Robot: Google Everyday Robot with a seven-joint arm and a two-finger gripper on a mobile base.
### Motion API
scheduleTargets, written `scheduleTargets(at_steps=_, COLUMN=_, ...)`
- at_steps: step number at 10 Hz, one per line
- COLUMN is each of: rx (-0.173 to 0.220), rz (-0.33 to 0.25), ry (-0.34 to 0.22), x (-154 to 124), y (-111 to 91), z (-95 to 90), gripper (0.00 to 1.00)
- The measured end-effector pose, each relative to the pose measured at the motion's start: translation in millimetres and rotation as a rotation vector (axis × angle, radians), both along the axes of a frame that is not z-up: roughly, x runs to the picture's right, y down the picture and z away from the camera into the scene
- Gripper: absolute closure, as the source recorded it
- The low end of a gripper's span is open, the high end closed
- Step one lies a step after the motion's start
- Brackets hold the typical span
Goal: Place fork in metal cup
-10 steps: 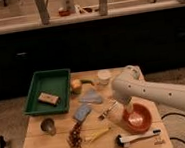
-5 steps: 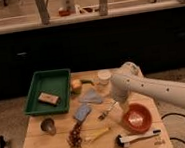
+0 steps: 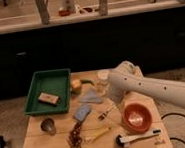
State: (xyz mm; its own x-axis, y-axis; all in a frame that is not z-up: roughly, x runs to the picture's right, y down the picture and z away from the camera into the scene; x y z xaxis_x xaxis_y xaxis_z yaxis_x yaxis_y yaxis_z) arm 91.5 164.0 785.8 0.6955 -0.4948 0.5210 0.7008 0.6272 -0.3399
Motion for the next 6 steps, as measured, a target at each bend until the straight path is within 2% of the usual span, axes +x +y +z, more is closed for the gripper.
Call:
scheduleTargets(at_steps=4, rx=-0.014, rz=-0.016, ry=-0.050, x=-21, y=3, z=2.6, gripper=0.20)
scheduleTargets(at_steps=6, rx=-0.021, rz=-0.018, ry=-0.056, x=-24, y=6, z=5.1, gripper=0.20)
